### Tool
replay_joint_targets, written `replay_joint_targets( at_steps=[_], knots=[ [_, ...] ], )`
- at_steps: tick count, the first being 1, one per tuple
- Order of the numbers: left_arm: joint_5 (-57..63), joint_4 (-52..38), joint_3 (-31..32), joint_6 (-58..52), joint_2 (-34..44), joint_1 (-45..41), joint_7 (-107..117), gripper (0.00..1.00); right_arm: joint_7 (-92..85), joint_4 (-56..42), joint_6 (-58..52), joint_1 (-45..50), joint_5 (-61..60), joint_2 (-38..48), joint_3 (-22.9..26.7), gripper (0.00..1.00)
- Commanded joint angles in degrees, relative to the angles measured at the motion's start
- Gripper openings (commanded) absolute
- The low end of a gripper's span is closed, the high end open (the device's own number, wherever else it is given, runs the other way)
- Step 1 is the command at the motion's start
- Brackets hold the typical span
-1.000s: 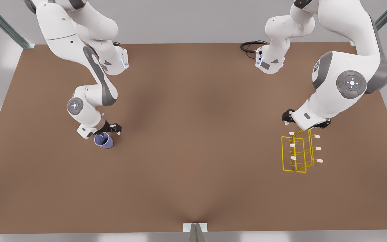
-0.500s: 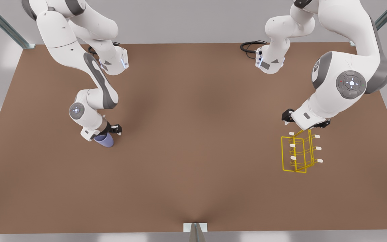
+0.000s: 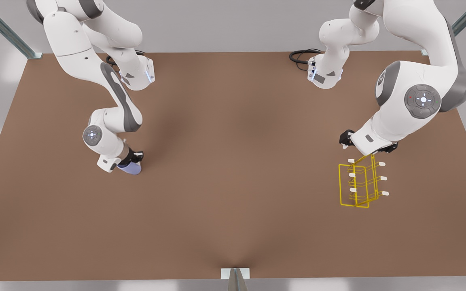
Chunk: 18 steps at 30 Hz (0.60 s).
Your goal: Place the cup on the cup holder
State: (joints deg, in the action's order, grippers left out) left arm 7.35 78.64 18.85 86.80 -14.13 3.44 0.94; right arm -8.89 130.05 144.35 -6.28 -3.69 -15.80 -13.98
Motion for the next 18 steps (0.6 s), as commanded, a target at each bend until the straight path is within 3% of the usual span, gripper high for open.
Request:
replay_joint_targets(
  at_steps=[1, 5, 10, 16, 18],
  knots=[
    [0.04, 0.03, 0.04, -0.31, 0.06, -0.01, 0.03, 1.0, 4.15, -1.64, -5.83, -0.05, 0.61, 0.07, -0.08, 0.21],
    [0.04, -0.06, 0.04, -0.31, 0.06, -0.01, 0.03, 1.0, 7.13, -6.12, -10.58, 0.74, -0.79, -0.1, -0.61, 0.21],
    [0.04, 0.03, 0.04, -0.49, -0.02, -0.01, 0.03, 1.0, 6.34, -17.01, -25.43, 1.44, -25.03, -0.89, -6.05, 0.21],
    [0.04, 0.64, 0.13, -0.75, 0.06, -0.1, 0.03, 1.0, 5.73, -41.45, -28.25, 12.86, -50.62, -21.11, -7.9, 0.21],
    [0.04, 0.64, 0.13, -0.75, 0.06, -0.1, 0.03, 1.0, 5.81, -45.05, -26.05, 17.0, -57.13, -24.45, -7.9, 0.21]
  ],
)
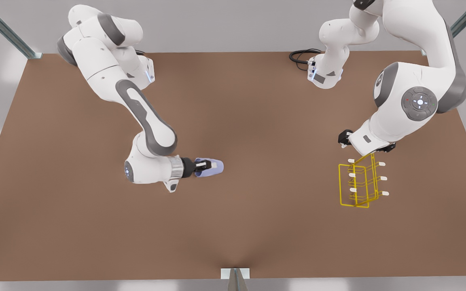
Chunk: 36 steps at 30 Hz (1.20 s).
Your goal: Place the cup on the cup holder
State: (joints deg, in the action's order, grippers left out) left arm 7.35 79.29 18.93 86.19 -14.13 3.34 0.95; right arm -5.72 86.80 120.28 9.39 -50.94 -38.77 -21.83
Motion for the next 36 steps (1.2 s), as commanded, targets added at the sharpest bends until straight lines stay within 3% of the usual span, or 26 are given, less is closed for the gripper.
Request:
replay_joint_targets(
  at_steps=[1, 7, 10, 25, 27, 29, 36],
  knots=[
    [0.04, -0.02, 0.06, -0.14, 0.07, 0.0, 0.01, 1.0, 3.17, -4.26, -0.49, 3.44, -11.89, -3.5, 0.12, 0.21],
    [0.04, -0.02, 0.15, -0.14, 0.07, 0.0, 0.01, 1.0, 2.55, -28.52, 12.61, 17.15, -16.73, -23.36, 0.73, 0.21],
    [0.04, -0.02, 0.15, -0.14, 0.07, 0.0, 0.01, 1.0, 2.29, -34.41, 14.37, 20.85, -16.73, -28.37, 3.72, 0.21],
    [0.12, -0.02, 0.15, 0.03, -0.99, -1.23, 0.37, 1.0, -0.52, -35.12, 15.78, 21.99, -16.73, -31.37, 6.01, 0.21],
    [0.12, -0.02, 0.15, 0.12, -1.34, -1.23, 0.37, 1.0, -0.52, -35.12, 15.78, 21.99, -16.73, -31.37, 6.01, 0.6],
    [0.12, -0.02, 0.15, 0.12, -1.6, -1.23, 0.37, 1.0, -0.35, -35.03, 15.78, 21.9, -16.73, -31.54, 6.01, 0.84],
    [0.12, -0.02, 0.06, -0.05, -1.6, -1.41, 0.45, 1.0, -0.35, -34.94, 15.78, 21.9, -16.64, -31.54, 6.01, 0.93]
  ],
)
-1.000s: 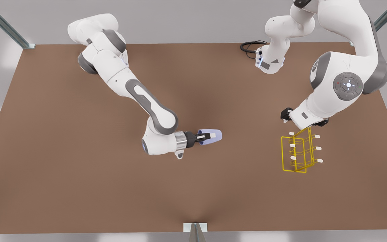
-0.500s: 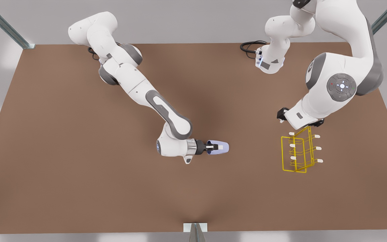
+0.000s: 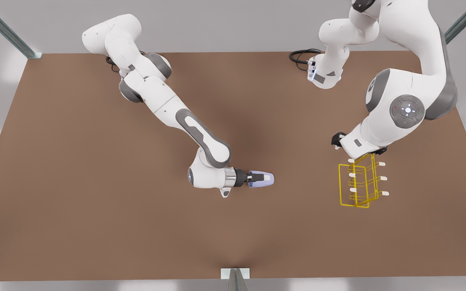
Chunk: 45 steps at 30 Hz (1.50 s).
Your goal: Place the cup on the cup holder
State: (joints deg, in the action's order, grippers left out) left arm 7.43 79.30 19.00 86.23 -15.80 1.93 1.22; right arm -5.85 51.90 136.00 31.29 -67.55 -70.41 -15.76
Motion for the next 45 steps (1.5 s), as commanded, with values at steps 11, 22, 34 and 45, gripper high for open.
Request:
replay_joint_targets(
  at_steps=[11, 22, 34, 45],
  knots=[
    [0.04, -0.03, 0.07, -0.09, 0.15, -0.08, 0.19, 1.0, -1.71, 2.68, -0.39, -1.58, -0.13, 0.19, 0.21, 1.0],
    [0.83, -0.03, 0.07, -0.09, 0.15, -0.43, 0.27, 1.0, -2.23, 8.83, -3.72, -5.45, 0.13, 3.61, -0.23, 1.0],
    [0.39, -1.96, 0.07, 4.99, -9.86, -16.51, -40.67, 1.0, 28.36, 5.93, -54.96, -22.24, 46.86, 36.63, -0.76, 1.0],
    [3.55, -2.14, 1.48, 27.77, -20.67, -16.78, -70.56, 1.0, 20.89, 27.82, -52.24, -34.28, 71.24, 55.91, 5.39, 1.0]
  ],
)
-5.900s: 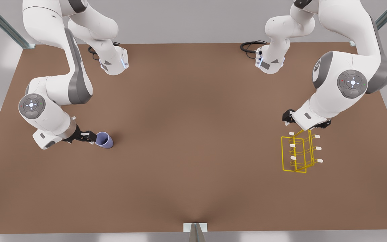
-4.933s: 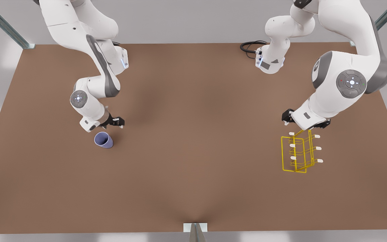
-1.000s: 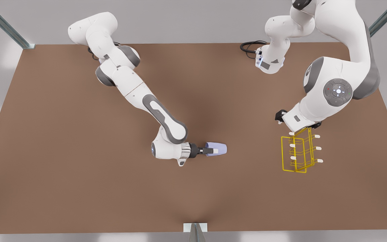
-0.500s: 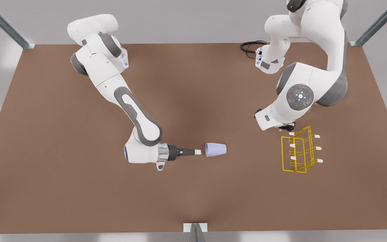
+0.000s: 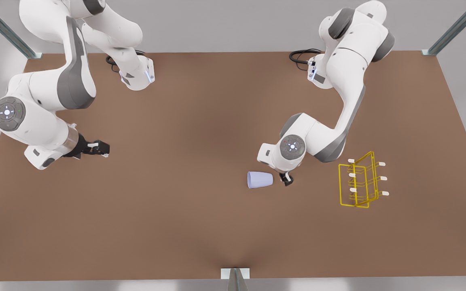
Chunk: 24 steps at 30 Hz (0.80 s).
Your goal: Place the cup on the cup holder
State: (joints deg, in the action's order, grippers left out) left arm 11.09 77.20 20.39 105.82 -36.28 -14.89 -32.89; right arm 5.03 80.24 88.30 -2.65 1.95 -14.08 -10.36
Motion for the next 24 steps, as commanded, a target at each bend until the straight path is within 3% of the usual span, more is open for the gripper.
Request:
replay_joint_targets(
  at_steps=[1, 5, 14, 24],
  knots=[
    [-0.19, -0.03, 0.17, 8.26, -0.46, -0.14, -39.16, 1.0, 10.52, -0.52, -5.76, -1.21, 2.0, -0.42, 0.16, 1.0],
    [-1.07, -0.03, 0.44, 9.84, -1.96, -1.99, -41.99, 1.0, 14.3, -0.7, -10.96, -0.07, 4.2, -0.16, -0.28, 1.0],
    [-1.34, -0.03, 0.17, 13.62, -5.3, -1.63, -40.58, 1.0, 13.95, -1.05, -3.58, 1.42, 6.13, -4.2, -0.1, 1.0],
    [1.92, 0.5, -3.17, 11.87, -6.62, -2.16, -10.18, 1.0, 14.48, -4.92, -2.43, 6.34, 2.97, -4.81, -0.19, 1.0]
  ],
)
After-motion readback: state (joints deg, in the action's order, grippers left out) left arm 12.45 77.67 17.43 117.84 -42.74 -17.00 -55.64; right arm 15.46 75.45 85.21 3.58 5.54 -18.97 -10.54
